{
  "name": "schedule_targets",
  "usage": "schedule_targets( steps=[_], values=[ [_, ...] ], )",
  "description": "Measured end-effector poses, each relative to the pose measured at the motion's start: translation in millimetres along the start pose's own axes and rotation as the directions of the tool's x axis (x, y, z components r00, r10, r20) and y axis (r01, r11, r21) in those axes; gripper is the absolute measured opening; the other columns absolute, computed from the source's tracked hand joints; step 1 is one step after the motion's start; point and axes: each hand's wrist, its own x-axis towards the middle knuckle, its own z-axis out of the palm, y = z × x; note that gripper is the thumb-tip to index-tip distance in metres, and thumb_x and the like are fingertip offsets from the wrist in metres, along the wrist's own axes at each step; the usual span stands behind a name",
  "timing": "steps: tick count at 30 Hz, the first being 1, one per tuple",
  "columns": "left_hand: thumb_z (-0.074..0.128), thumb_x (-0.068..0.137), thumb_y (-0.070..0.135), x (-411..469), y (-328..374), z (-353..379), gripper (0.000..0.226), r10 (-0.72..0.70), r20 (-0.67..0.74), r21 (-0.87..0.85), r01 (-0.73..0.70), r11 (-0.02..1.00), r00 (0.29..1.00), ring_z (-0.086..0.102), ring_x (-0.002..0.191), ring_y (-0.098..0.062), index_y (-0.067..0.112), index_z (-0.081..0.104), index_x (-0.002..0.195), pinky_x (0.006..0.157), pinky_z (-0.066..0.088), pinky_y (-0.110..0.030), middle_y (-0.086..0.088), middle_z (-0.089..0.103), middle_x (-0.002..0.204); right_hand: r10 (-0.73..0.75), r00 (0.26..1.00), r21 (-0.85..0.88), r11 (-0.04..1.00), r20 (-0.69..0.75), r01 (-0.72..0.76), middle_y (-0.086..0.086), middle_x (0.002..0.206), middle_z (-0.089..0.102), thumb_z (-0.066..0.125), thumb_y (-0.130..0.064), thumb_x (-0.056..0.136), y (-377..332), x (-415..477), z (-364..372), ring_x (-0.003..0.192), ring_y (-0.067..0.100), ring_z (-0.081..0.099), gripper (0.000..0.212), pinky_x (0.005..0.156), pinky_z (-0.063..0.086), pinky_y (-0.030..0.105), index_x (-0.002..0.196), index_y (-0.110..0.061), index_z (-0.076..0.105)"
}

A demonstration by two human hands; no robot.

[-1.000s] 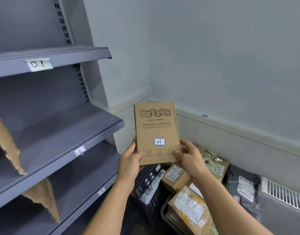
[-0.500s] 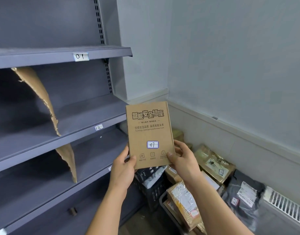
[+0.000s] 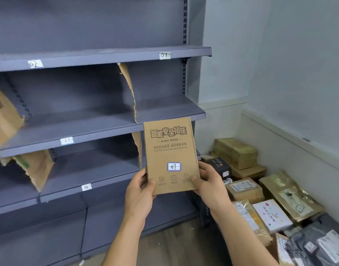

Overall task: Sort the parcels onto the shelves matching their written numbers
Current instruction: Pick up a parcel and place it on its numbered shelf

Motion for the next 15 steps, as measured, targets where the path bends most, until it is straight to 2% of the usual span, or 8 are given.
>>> schedule_targets(
  steps=[5,11,15],
  values=[
    [0.059,0.098,0.007,-10,1,-59,0.035,0.017,-0.149,-0.022,-0.021,1.000,0.989,0.070,0.103,-0.011,0.030,0.063,0.124,0.083,0.059,-0.037,0.009,0.072,0.114,-0.010,0.991,-0.029,0.999,0.130,0.014,-0.010,0.116,0.072,0.056,-0.005,0.098,1,-6,54,0.106,0.012,0.070,0.042,0.096,0.056,0.045,0.134,-0.028,0.055],
    [0.057,0.098,0.004,-22,7,-139,0.037,0.042,-0.253,-0.052,-0.057,0.997,0.967,0.070,0.098,-0.005,0.035,0.064,0.117,0.073,0.058,-0.024,0.016,0.073,0.105,-0.039,0.965,-0.058,0.997,0.260,0.056,-0.012,0.117,0.071,0.059,-0.008,0.097,-3,-24,135,0.107,0.013,0.069,0.042,0.096,0.056,0.045,0.133,-0.031,0.055],
    [0.055,0.097,-0.001,-30,8,-202,0.046,0.070,-0.294,-0.019,-0.079,0.997,0.953,0.068,0.102,-0.001,0.034,0.062,0.126,0.085,0.057,-0.030,0.020,0.073,0.106,-0.054,0.940,-0.072,0.994,0.336,0.082,-0.013,0.119,0.069,0.058,-0.008,0.098,-9,-44,198,0.108,0.012,0.068,0.044,0.095,0.057,0.041,0.134,-0.033,0.054]
  ],
)
